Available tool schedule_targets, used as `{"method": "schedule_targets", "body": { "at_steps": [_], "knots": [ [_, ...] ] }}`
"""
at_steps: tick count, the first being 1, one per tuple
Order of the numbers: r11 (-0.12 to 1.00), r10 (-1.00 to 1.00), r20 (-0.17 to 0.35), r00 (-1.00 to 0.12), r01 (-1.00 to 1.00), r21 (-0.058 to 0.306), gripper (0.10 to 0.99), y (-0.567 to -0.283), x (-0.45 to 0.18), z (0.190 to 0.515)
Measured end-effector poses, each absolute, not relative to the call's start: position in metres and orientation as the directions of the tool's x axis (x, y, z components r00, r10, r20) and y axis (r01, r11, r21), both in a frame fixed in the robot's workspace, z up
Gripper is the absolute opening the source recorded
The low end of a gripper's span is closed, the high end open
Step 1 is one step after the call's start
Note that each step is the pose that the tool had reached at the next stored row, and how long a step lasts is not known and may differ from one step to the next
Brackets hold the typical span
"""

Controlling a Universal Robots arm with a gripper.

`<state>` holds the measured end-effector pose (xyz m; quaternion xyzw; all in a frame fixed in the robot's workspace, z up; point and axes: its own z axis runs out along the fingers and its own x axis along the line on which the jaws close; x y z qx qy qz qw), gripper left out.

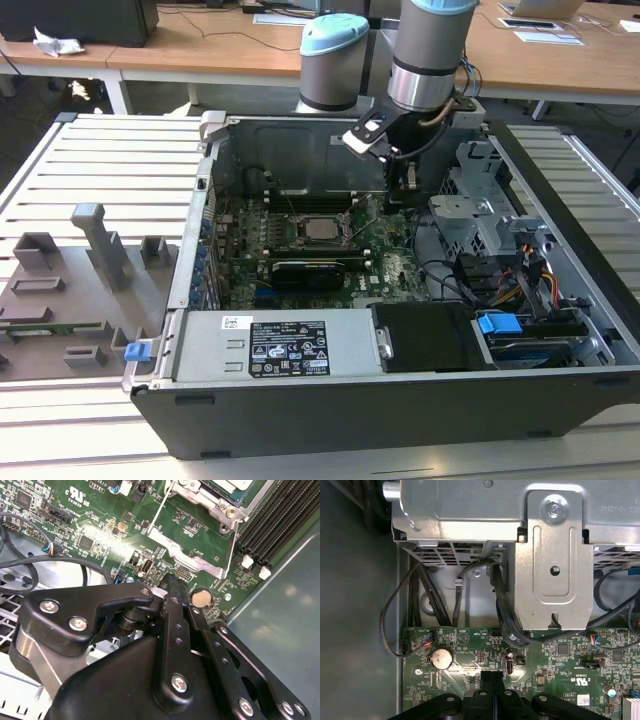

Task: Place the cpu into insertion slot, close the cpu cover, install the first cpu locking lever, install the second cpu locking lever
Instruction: 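Close the cpu cover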

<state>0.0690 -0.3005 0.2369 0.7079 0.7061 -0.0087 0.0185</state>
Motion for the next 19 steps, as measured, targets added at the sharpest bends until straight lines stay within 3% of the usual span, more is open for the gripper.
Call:
{"method": "schedule_targets", "body": {
  "at_steps": [19],
  "knots": [
    [-0.002, 0.999, -0.039, 0.003, 1.000, 0.014, 0.106, -0.301, 0.038, 0.234]
  ]
}}
